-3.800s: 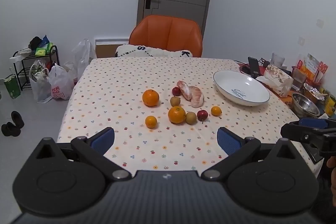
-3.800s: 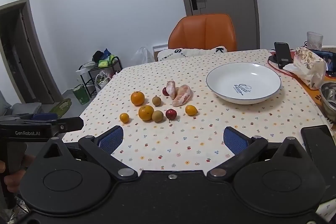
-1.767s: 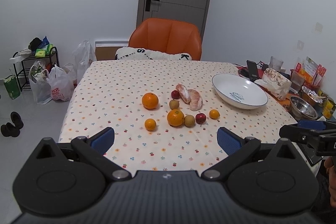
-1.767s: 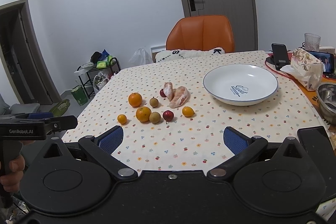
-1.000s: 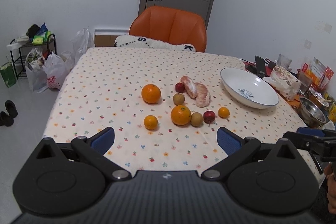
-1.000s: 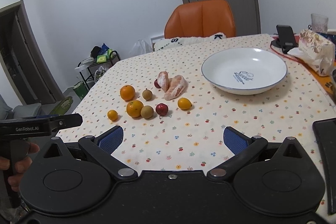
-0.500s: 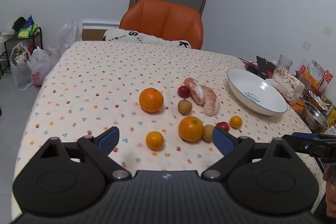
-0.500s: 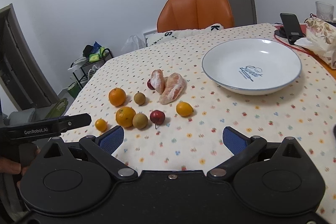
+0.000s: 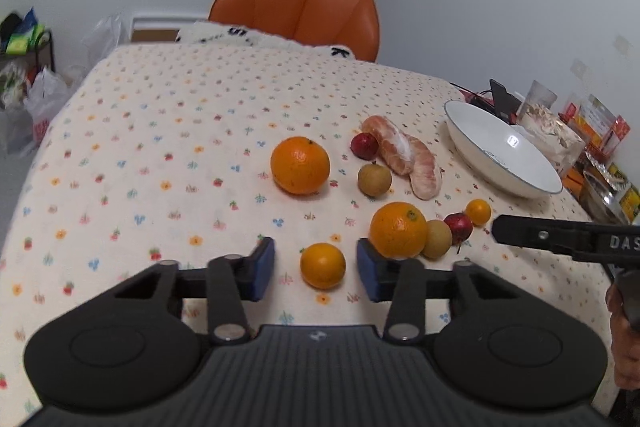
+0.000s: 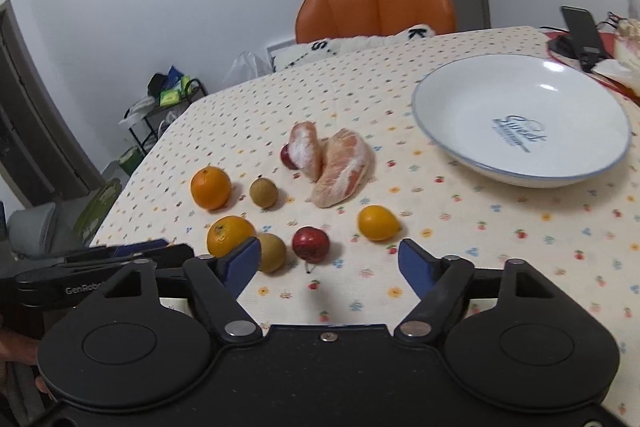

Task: Organize fruits
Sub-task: 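Grasp the small tangerine with the left tool while the right tool grasps the red plum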

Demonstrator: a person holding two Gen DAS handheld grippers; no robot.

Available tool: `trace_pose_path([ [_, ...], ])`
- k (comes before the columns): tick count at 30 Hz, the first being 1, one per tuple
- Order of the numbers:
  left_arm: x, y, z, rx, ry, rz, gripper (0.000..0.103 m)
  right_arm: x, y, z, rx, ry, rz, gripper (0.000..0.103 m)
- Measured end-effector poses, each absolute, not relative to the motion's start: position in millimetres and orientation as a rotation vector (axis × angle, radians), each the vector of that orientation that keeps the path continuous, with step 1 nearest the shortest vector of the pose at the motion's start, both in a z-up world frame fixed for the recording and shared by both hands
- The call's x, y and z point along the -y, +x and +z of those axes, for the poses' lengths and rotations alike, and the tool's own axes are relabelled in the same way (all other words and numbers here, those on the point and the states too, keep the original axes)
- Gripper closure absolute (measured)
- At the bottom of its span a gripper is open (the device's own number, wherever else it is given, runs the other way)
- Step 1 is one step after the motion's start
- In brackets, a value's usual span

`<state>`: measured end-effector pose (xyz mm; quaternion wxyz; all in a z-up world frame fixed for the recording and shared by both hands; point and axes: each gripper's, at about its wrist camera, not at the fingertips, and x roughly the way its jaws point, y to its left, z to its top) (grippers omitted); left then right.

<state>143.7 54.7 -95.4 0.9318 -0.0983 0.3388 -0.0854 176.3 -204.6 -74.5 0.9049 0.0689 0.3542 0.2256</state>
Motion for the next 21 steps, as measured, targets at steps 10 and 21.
trace_pose_path([
  [10, -68.9, 153.7, -98.1, -0.690, -0.241, -0.224, 0.080, 185.5, 193.6, -84.5, -0.761, 0.128, 0.456, 0.069],
  [21, -58.5, 150.9, -86.8, -0.676, -0.226, -0.211, 0.081, 200.8, 185.4, -81.3, -0.742, 0.169, 0.491, 0.080],
])
